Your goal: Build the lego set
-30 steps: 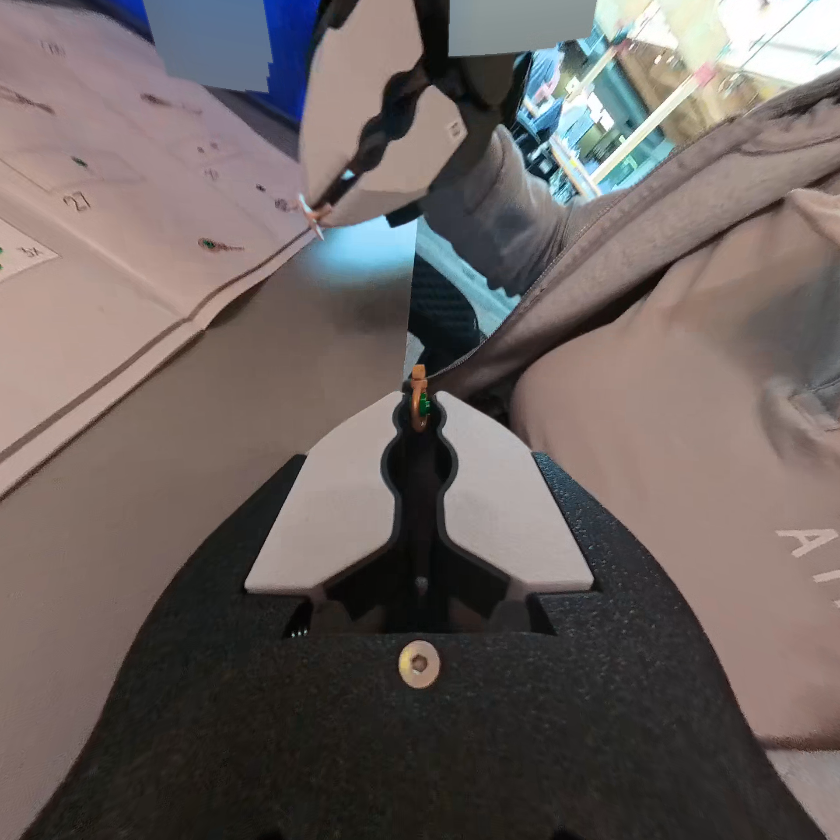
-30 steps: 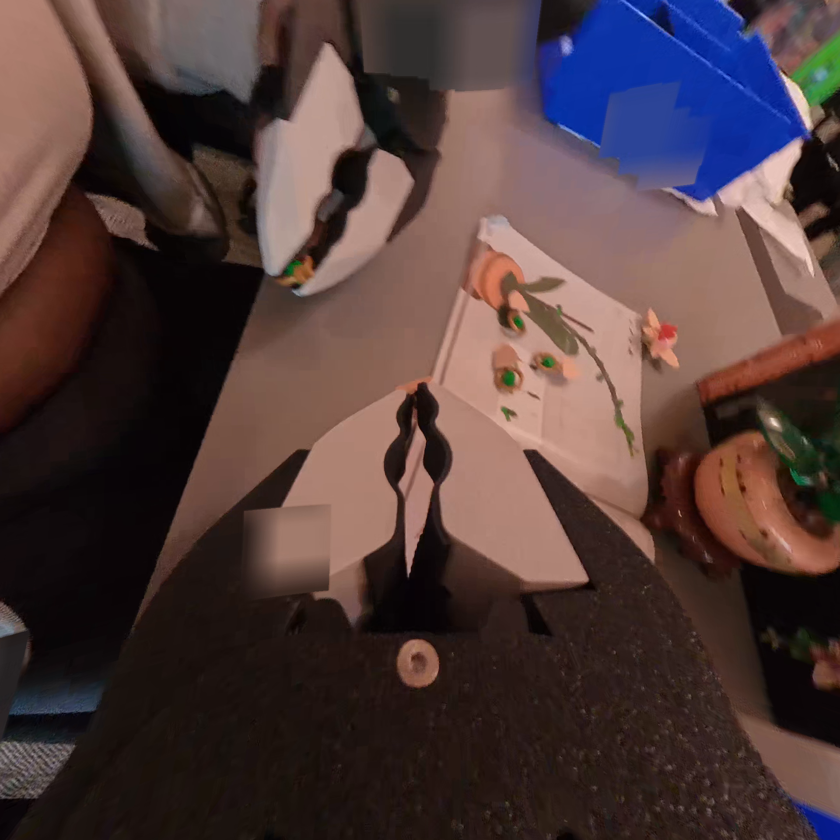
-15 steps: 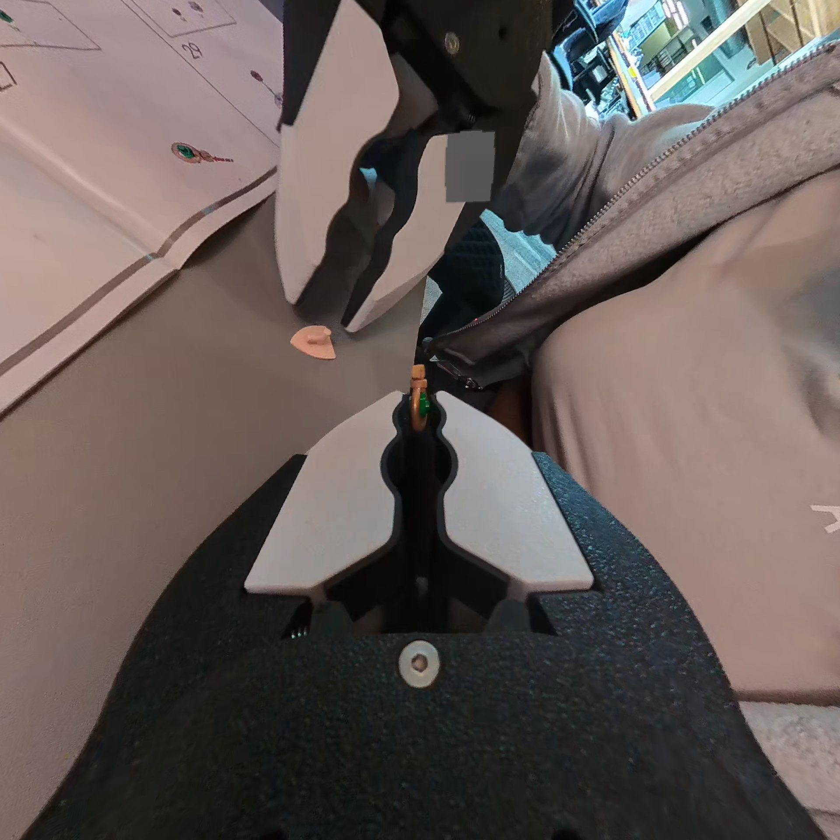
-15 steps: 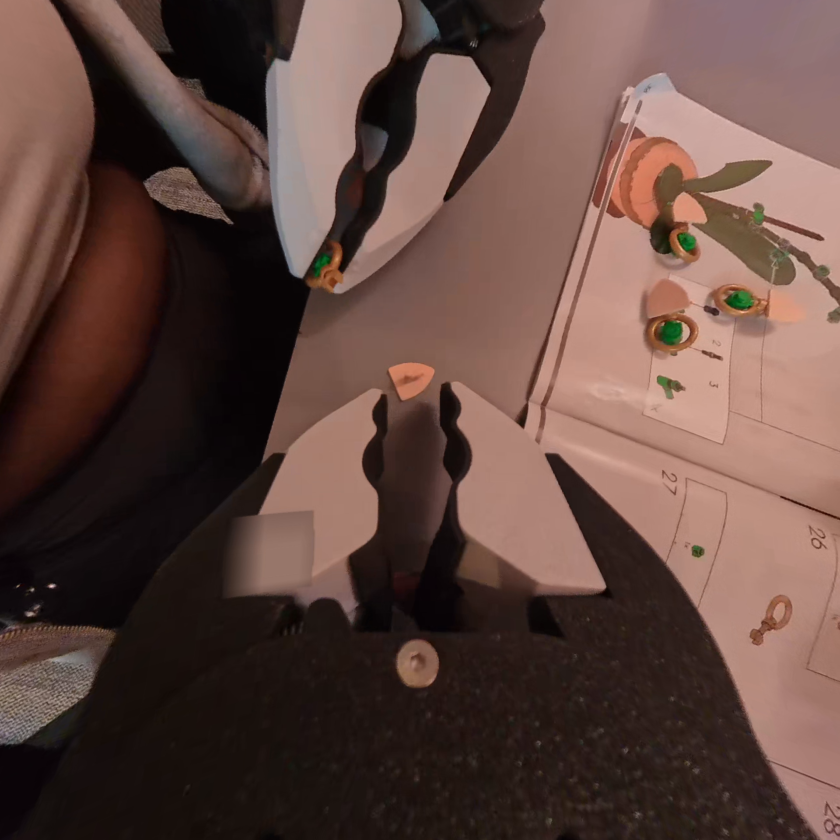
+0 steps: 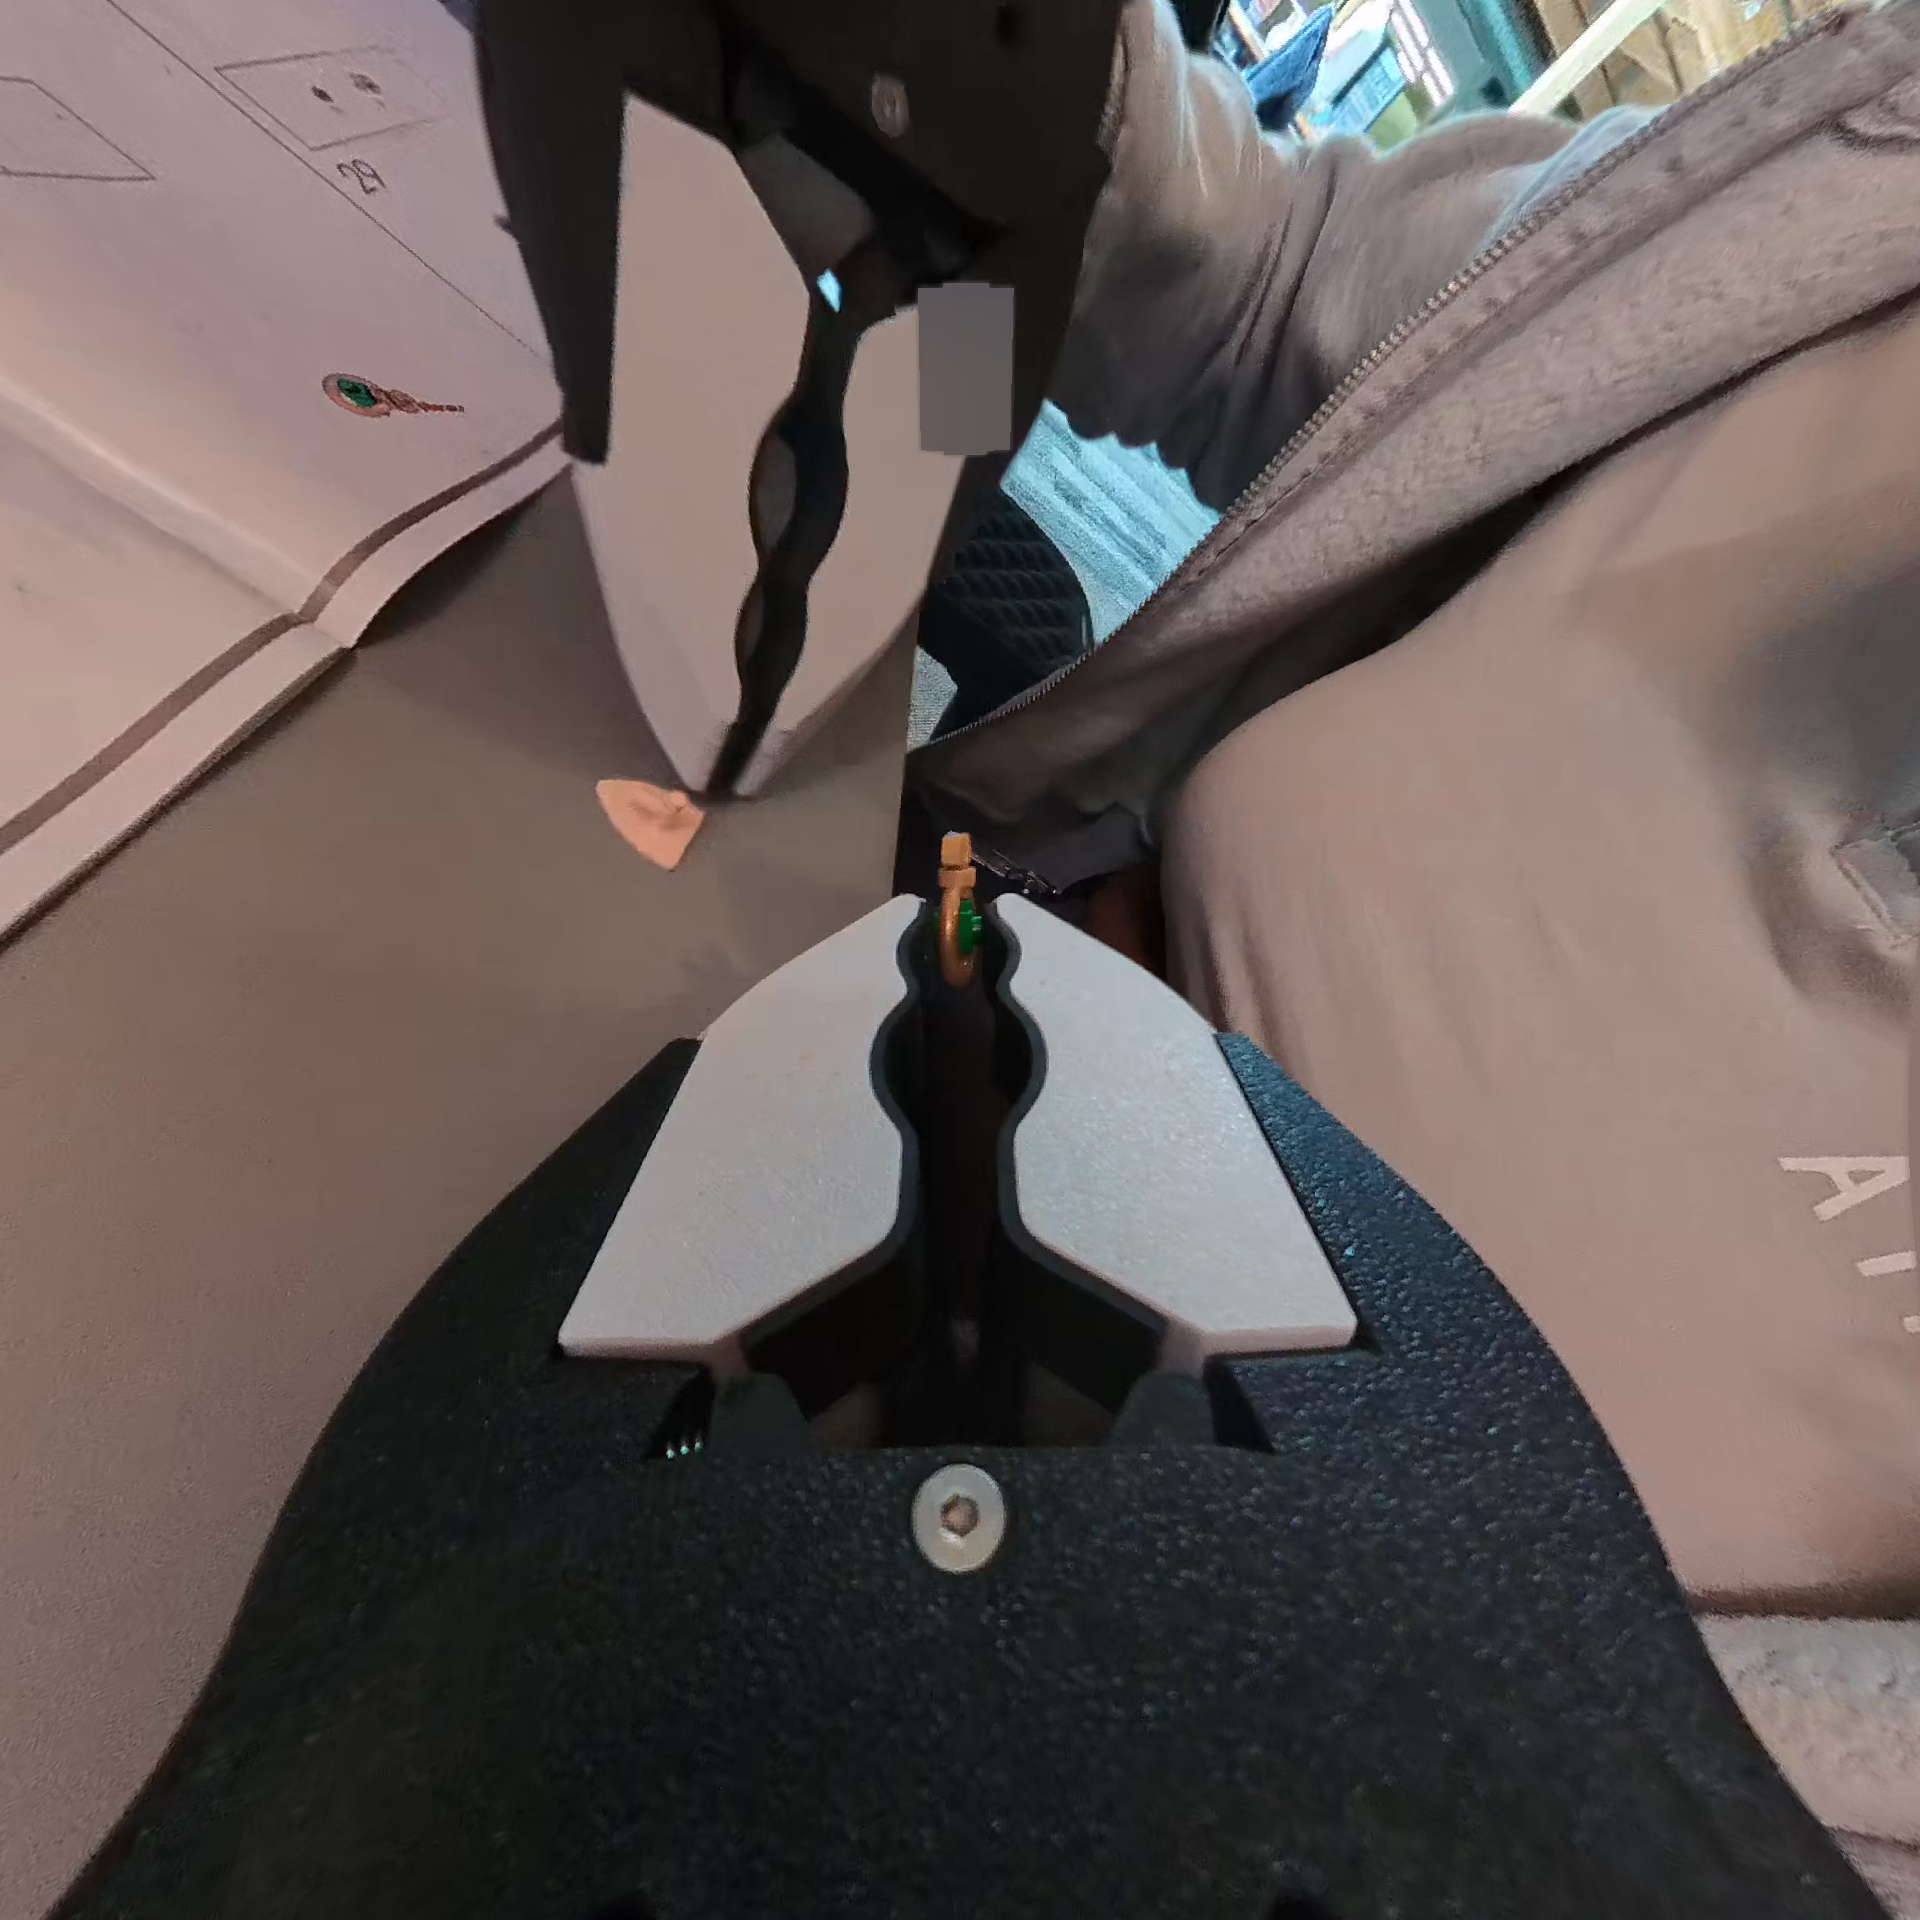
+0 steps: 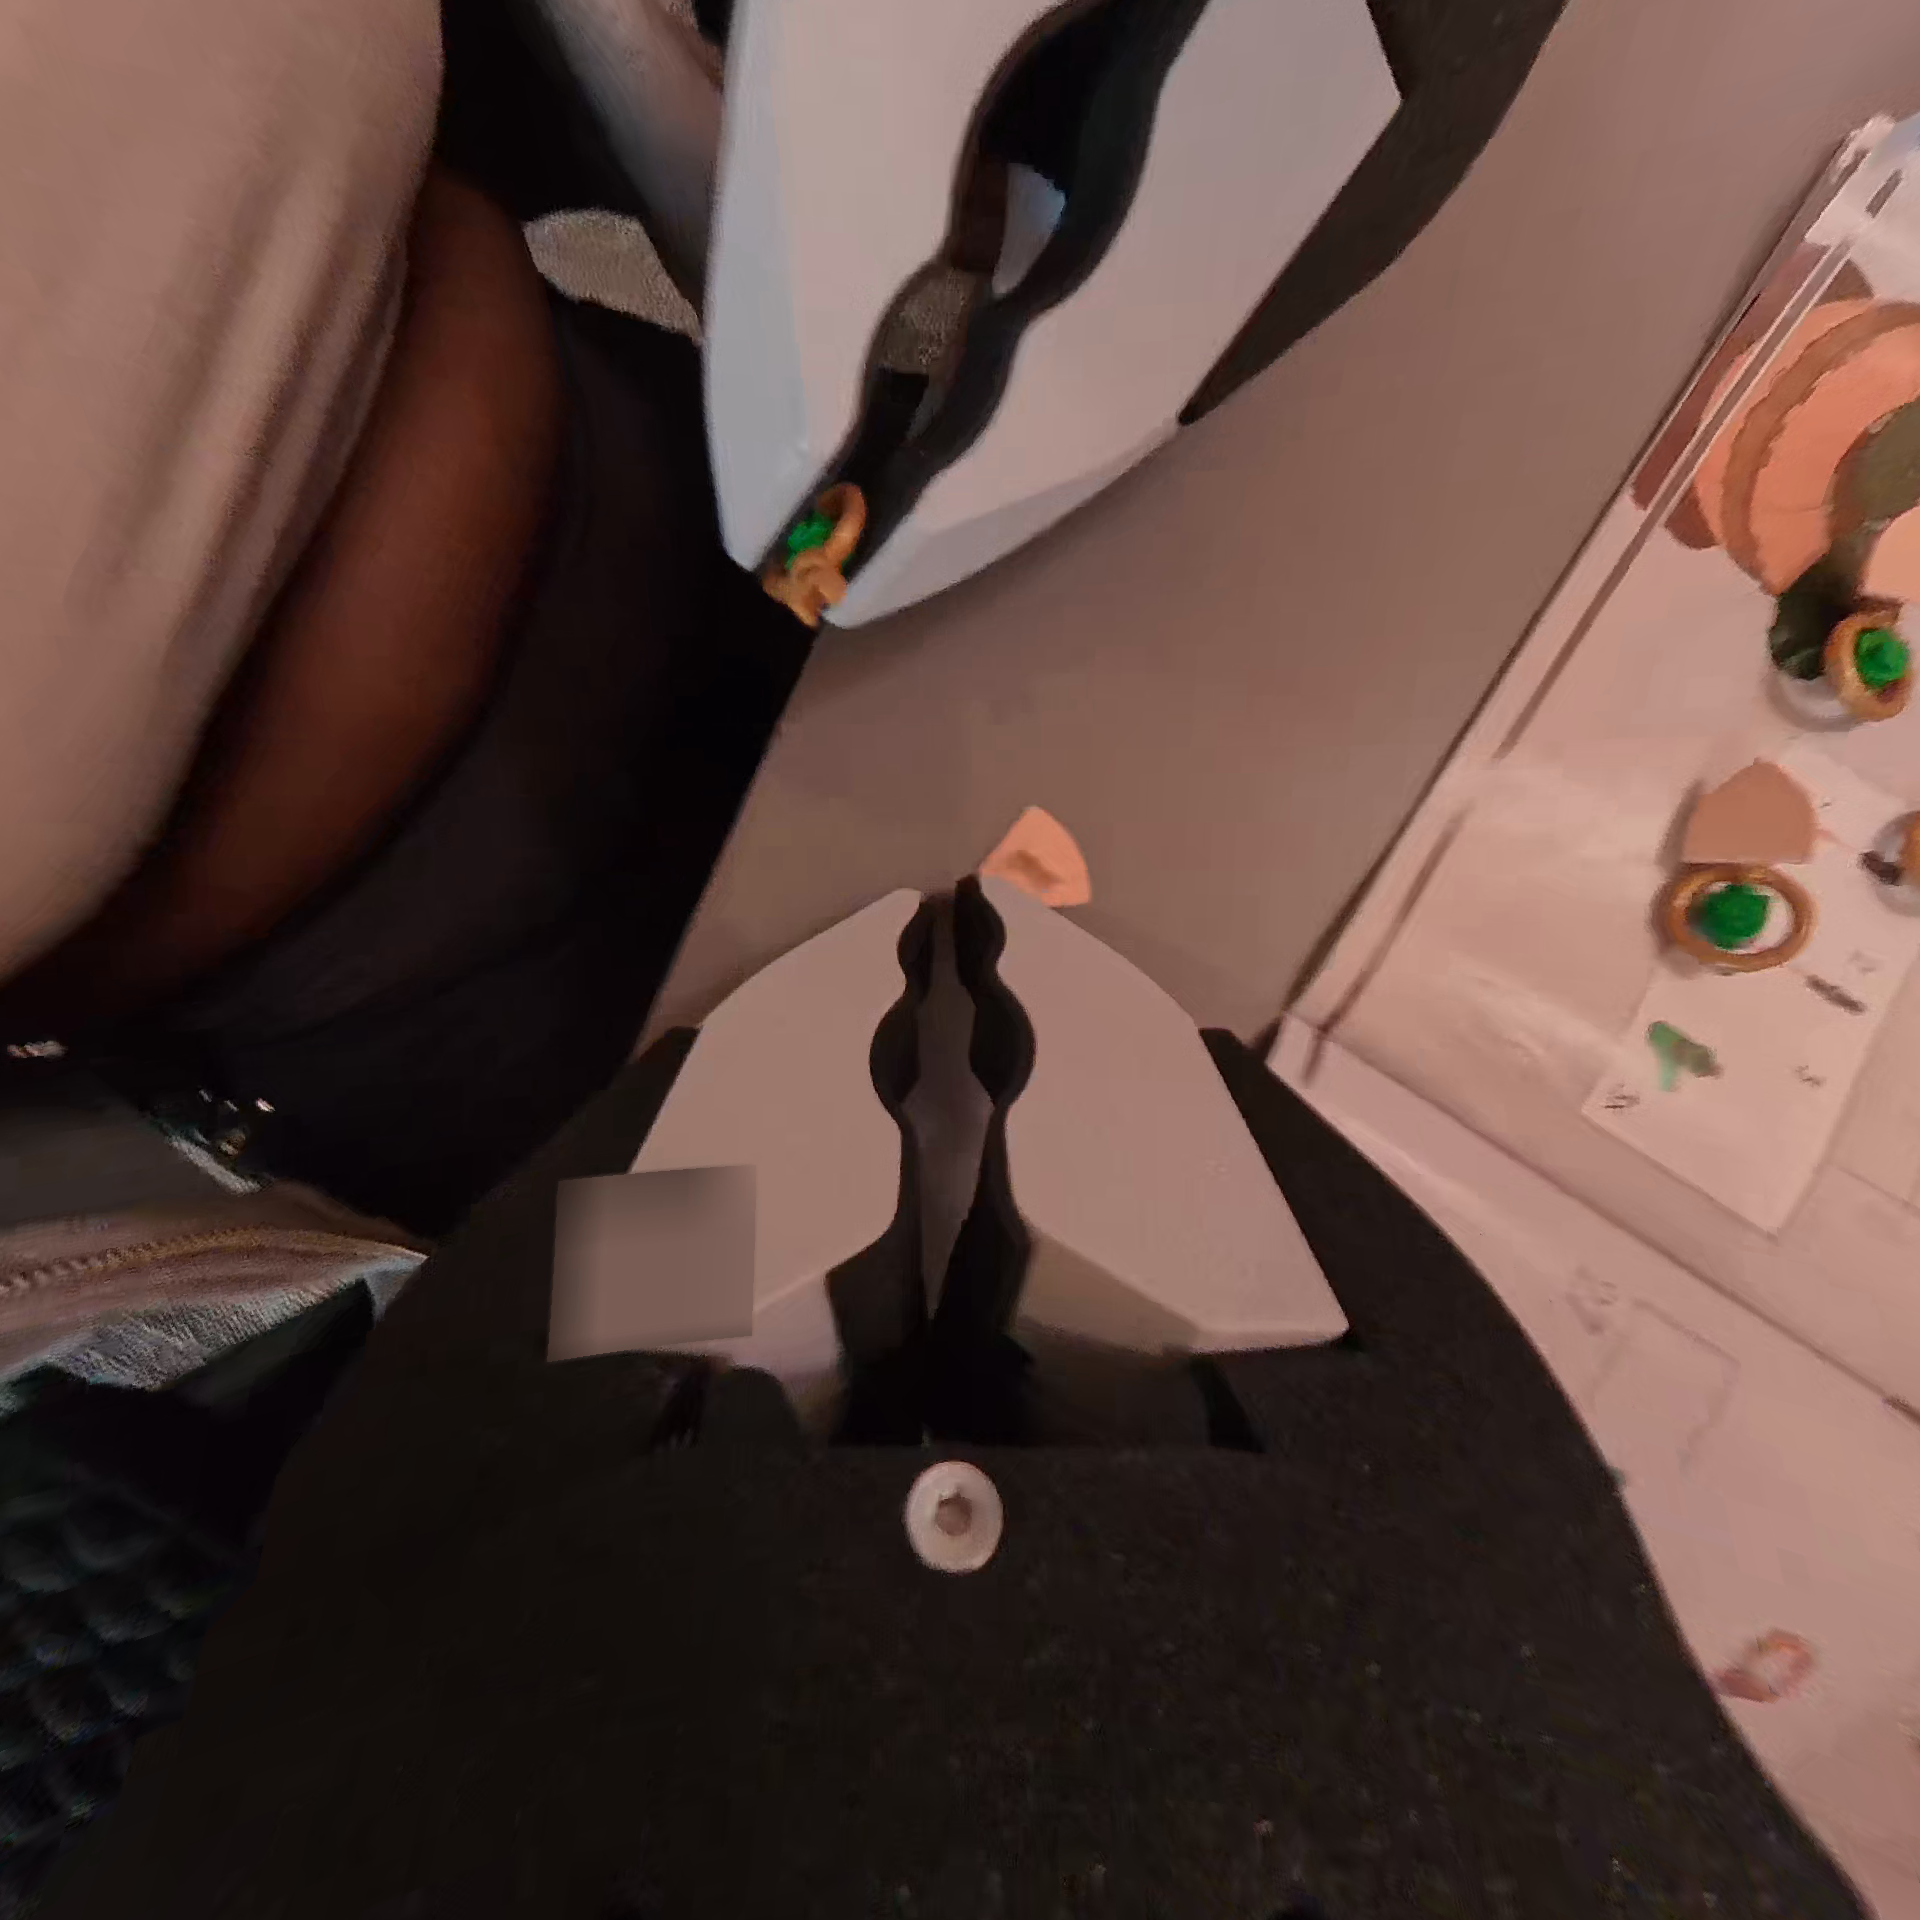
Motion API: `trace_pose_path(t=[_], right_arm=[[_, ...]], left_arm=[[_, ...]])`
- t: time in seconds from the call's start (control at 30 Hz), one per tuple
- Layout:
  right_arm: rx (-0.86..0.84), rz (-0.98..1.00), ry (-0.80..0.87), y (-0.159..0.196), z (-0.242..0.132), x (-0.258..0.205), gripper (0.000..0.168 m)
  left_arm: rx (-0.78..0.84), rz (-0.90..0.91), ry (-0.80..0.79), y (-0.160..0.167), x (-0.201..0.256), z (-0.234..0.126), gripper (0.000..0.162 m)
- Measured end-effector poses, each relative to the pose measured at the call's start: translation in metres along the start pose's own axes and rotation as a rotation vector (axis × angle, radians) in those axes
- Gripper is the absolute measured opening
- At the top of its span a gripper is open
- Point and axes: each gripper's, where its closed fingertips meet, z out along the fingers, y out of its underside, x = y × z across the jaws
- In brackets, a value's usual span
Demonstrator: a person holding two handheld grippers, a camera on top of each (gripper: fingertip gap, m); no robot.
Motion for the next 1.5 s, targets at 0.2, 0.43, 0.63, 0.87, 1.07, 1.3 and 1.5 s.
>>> trace_pose_path(t=[0.2,0.43,0.63,0.87,1.07,1.3,1.5], right_arm=[[0.058,-0.066,0.126,-0.005,-0.018,0.008,0.005],[0.049,-0.324,-0.048,-0.017,-0.01,0.018,0.011],[-0.072,-0.428,-0.184,-0.008,-0.001,0.019,0.01],[-0.108,-0.42,-0.199,-0.004,0.002,0.018,0.006],[-0.118,-0.357,-0.164,-0.005,0.003,0.018,0.005],[-0.037,-0.115,-0.018,-0.004,0.001,0.019,0.002],[0.155,0.248,0.165,-0.01,-0.018,0.032,0.002]], left_arm=[[-0.02,0.017,0.029,0.003,0.004,-0.001,0.008],[-0.047,0.022,0.032,0.008,0.005,-0.001,0.008],[-0.049,0.018,0.034,0.009,0.005,-0.003,0.008],[-0.043,0.011,0.054,0.008,0.007,-0.004,0.008],[-0.057,-0.01,0.04,0.008,0.003,-0.003,0.008],[-0.133,0.01,-0.145,0.011,-0.031,-0.015,0.008],[-0.047,0.31,-0.461,-0.017,-0.054,-0.019,0.008]])
